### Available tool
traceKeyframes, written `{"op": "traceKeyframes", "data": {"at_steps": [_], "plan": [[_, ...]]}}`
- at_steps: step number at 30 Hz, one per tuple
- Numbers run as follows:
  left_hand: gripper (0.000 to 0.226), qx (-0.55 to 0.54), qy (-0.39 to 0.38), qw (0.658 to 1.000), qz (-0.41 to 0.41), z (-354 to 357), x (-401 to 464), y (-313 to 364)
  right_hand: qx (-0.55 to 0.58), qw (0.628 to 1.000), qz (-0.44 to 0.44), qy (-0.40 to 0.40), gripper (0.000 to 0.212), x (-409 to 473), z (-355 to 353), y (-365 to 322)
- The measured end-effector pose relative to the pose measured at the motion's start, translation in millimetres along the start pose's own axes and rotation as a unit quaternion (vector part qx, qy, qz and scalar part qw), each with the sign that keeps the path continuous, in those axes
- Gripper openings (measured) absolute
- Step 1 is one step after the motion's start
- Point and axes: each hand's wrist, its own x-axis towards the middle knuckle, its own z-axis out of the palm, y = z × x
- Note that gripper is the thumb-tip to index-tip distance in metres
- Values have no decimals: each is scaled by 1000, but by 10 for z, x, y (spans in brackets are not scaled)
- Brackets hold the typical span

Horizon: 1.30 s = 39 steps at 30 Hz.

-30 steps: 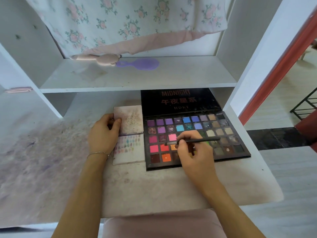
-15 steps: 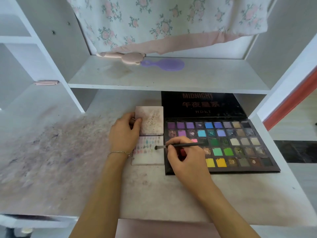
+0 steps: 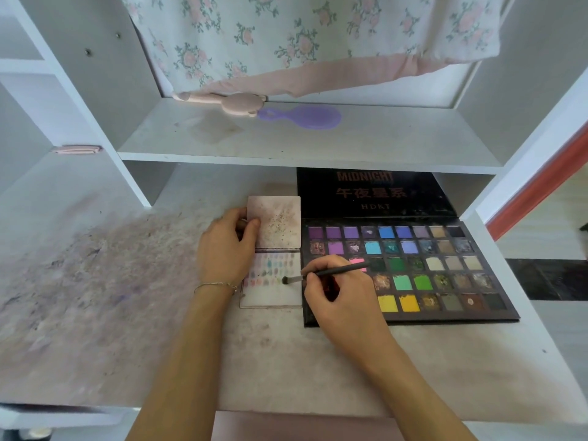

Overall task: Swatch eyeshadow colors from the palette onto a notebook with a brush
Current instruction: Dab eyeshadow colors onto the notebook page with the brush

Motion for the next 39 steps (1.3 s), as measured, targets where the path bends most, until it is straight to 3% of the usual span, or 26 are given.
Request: {"op": "traceKeyframes", "data": {"at_steps": [32, 39], "plan": [[20, 3, 1, 1000, 6, 15, 6, -18, 9, 1000, -17, 10, 9, 17, 15, 43], [22, 2, -2, 1000, 3, 5, 3, -3, 114, 985, -59, 117, 17, -3, -20, 50]]}}
